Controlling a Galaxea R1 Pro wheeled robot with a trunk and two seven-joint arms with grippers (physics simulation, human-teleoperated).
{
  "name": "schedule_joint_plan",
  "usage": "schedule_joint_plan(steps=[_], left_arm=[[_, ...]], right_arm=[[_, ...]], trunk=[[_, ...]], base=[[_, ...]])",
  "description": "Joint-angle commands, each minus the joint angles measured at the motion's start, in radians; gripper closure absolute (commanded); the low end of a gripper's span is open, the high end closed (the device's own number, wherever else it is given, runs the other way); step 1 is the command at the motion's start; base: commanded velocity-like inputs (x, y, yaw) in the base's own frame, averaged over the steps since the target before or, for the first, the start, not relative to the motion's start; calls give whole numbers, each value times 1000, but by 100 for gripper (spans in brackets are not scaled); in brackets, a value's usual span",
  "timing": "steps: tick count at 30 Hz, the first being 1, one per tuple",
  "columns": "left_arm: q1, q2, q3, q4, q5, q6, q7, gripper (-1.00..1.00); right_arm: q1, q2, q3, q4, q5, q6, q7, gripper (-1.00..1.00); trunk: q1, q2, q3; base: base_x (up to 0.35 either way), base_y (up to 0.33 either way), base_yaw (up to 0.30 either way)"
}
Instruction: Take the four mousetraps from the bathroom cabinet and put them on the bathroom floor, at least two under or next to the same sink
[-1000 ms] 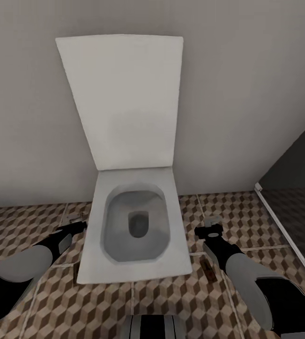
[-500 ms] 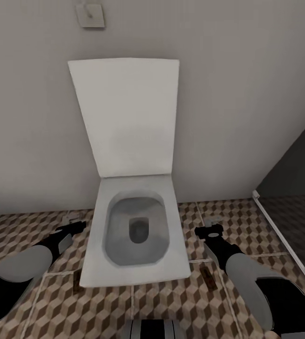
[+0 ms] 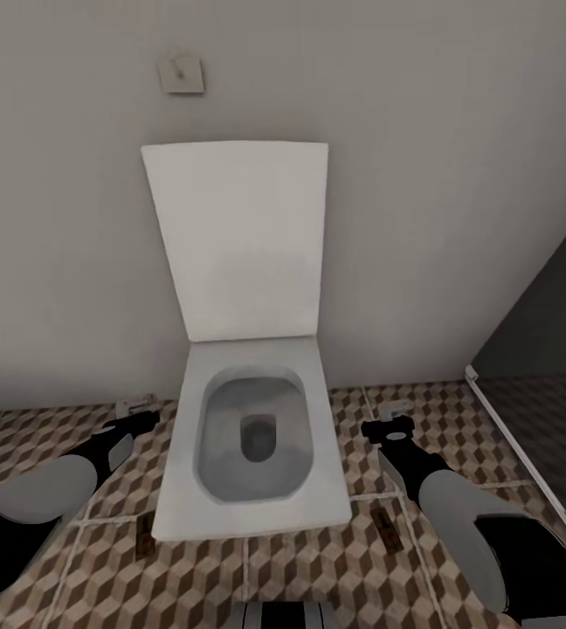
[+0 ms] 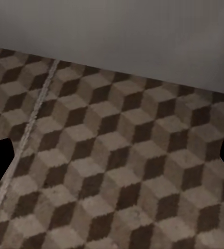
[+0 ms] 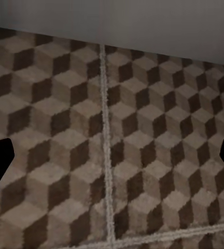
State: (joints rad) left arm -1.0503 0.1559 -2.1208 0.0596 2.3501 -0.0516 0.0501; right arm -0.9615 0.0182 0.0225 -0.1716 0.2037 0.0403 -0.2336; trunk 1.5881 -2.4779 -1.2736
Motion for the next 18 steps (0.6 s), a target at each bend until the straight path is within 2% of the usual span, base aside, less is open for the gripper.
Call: schedule_joint_plan(steps=[1,18], left_arm=[[-1,1,-8,-2,6,-4,6,-100],[0,1,-8,-3,6,-4,8,-100]], right_arm=[[0,0,2,0,6,4,-4,-100],[0,-2,2,1,6,5,-6,-100]], trunk=[[-4,7,3],[-69,126,56]], base=[[0,0,0],[0,0,0]])
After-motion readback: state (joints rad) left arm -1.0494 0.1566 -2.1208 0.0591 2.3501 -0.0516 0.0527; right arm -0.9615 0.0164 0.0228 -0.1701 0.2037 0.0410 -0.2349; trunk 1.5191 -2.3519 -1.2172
